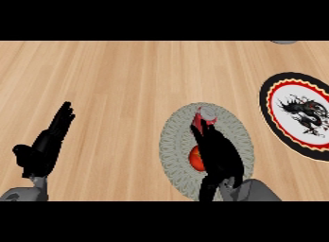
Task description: Pick the tomato from the placemat and place it in the plate
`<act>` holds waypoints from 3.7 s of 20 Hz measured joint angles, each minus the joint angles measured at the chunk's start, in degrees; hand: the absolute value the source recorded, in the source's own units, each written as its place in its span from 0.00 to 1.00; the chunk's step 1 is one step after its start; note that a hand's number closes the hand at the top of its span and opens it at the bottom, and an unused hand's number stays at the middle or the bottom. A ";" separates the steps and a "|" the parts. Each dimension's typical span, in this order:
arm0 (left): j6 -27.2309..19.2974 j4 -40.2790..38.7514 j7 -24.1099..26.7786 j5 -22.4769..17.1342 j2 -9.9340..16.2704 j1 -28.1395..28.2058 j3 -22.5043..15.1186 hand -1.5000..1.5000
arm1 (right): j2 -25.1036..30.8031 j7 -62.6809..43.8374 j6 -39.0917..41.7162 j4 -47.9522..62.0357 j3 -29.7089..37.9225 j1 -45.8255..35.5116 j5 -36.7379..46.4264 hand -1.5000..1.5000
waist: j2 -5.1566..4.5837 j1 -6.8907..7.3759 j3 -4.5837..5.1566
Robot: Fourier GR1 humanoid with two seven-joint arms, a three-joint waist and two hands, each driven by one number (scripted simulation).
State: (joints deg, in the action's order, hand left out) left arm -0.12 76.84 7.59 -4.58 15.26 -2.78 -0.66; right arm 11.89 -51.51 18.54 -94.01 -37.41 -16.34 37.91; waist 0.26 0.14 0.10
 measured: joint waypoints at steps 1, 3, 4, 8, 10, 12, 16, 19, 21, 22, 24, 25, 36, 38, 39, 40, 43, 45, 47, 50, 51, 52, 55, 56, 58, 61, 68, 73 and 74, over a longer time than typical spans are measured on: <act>0.30 0.30 -0.24 0.05 0.17 0.14 0.32 0.50 | -0.02 -0.04 0.53 -0.23 0.14 0.49 0.67 0.00 | 0.00 -0.02 0.01; 0.34 0.61 0.25 0.35 -0.14 0.79 0.56 0.50 | -0.37 1.41 0.72 2.75 0.94 -0.37 2.09 0.00 | 0.03 0.06 0.02; 0.45 0.66 -0.10 0.44 -0.23 0.43 0.73 0.50 | -1.17 1.73 0.05 4.14 0.85 -0.35 3.39 0.00 | 0.04 0.04 0.03; 0.76 0.04 -0.44 1.04 -0.74 -0.48 1.46 0.50 | -1.92 4.39 0.10 7.93 3.09 -0.64 5.70 0.00 | 0.06 -0.01 0.04; 1.43 0.43 -0.62 0.84 -0.59 -0.31 2.06 0.50 | -2.92 6.20 -1.30 10.17 3.11 0.01 7.28 1.00 | 0.09 0.01 0.06; 1.63 -0.99 0.15 1.18 -0.68 -0.80 2.42 0.50 | -2.61 8.82 -0.63 10.91 3.49 0.78 6.61 1.00 | 0.08 -0.03 0.05; 2.79 -0.72 0.00 1.21 -0.49 -0.59 3.21 0.50 | -3.36 12.92 0.13 13.23 4.13 0.60 7.72 1.00 | 0.09 -0.01 0.09; 2.95 0.61 -1.02 1.30 -0.94 -0.34 3.27 0.50 | -3.87 16.11 -1.55 15.27 5.04 0.47 9.08 1.00 | 0.48 -0.08 0.33; 3.09 -0.07 -0.22 1.76 -1.11 -0.22 3.53 0.50 | -4.71 16.28 -1.04 15.29 5.11 -0.04 10.24 1.00 | 0.39 -0.16 0.34; 3.05 -0.11 0.21 1.85 -1.15 0.29 3.65 0.50 | -2.64 18.40 -1.88 13.90 5.96 1.55 9.75 1.00 | 0.38 -0.20 0.21; 2.53 0.38 -0.07 1.75 -1.14 0.98 4.11 0.50 | 3.21 22.86 -4.17 11.98 10.30 4.73 7.78 1.00 | 0.46 -1.33 0.00; 2.37 0.44 0.07 1.54 -1.05 1.44 4.55 0.50 | 6.30 24.58 -5.37 11.92 13.21 6.23 6.82 1.00 | 0.45 -2.26 -0.10; 1.09 0.93 0.65 0.75 -0.76 3.67 6.85 0.50 | 31.62 52.35 -16.56 21.01 45.71 17.39 -7.57 1.00 | 0.39 -6.76 -0.61; 1.24 1.31 0.82 1.05 -0.97 3.87 6.30 0.50 | 34.73 60.02 -17.30 24.29 50.90 19.69 -10.89 1.00 | 0.31 -5.91 -0.55; 1.43 1.44 0.80 1.08 -1.05 3.81 6.05 0.50 | 36.12 63.88 -17.52 26.17 53.40 20.82 -12.44 1.00 | 0.26 -5.43 -0.51; 1.60 1.80 0.38 1.20 -1.04 3.85 5.73 0.50 | 37.35 67.72 -17.66 28.12 55.82 22.08 -13.89 1.00 | 0.23 -4.92 -0.47; 1.92 1.00 0.04 1.60 -1.11 2.16 5.21 0.50 | 40.20 78.18 -18.10 34.09 62.15 24.00 -17.48 1.00 | 0.02 -3.47 -0.37; 1.55 1.28 -0.45 2.15 -1.76 1.70 4.47 0.50 | 41.23 84.15 -18.41 37.45 65.85 24.87 -19.57 1.00 | -0.03 -2.63 -0.30; 1.83 0.18 -0.31 2.25 -1.78 0.30 4.50 0.50 | 42.17 88.27 -18.97 39.95 69.07 24.43 -21.39 1.00 | -0.12 -2.04 -0.25; 2.33 -0.60 -0.35 2.60 -1.84 -0.76 4.28 0.50 | 43.03 92.88 -19.22 43.22 72.41 23.32 -23.22 1.00 | -0.19 -1.24 -0.19; 2.63 -0.73 -0.36 2.52 -1.87 -0.81 4.32 0.50 | 43.84 93.26 -18.76 43.82 73.10 22.68 -23.54 1.00 | -0.20 -1.01 -0.18; 2.47 -0.56 -0.15 2.88 -2.16 -0.53 4.11 0.50 | 44.19 94.51 -18.14 44.74 73.61 22.25 -23.88 1.00 | -0.21 -0.81 -0.15; 2.53 -0.75 -0.30 3.29 -2.43 -0.68 4.21 0.50 | 45.27 95.26 -15.93 45.66 74.43 20.57 -24.69 1.00 | -0.23 -0.47 -0.13; 2.84 -0.91 0.14 3.29 -2.32 -0.43 4.41 0.50 | 45.00 94.45 -15.55 44.57 74.30 20.04 -24.90 1.00 | -0.23 -0.41 -0.11; 3.42 -1.32 0.38 3.33 -2.24 -0.63 4.58 0.50 | 44.70 92.67 -15.19 43.03 73.57 18.80 -24.56 1.00 | -0.24 -0.31 -0.11; 3.38 -0.62 -0.17 3.54 -2.42 -0.58 4.67 0.50 | 44.73 88.90 -13.89 39.88 72.00 16.44 -24.16 1.00 | -0.24 -0.12 -0.08; 4.06 -1.00 0.05 3.84 -2.53 -1.09 5.13 0.50 | 40.39 79.99 -12.53 33.31 65.05 10.53 -21.59 1.00 | -0.29 0.16 -0.06; 3.67 -1.17 -0.42 4.53 -3.41 -1.67 4.76 0.50 | 35.84 74.33 -13.70 31.31 59.59 4.34 -18.86 1.00 | -0.32 0.40 -0.06; 3.93 -0.50 -0.10 4.53 -3.44 -0.67 4.66 0.50 | 34.98 73.57 -14.14 31.72 58.62 2.79 -18.20 1.00 | -0.33 0.50 -0.09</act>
State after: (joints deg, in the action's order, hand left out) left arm 3.81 76.35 7.49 -0.05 11.83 -3.45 4.00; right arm 46.88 22.06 4.41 -62.29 21.21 -13.55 19.72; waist -0.07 0.64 0.01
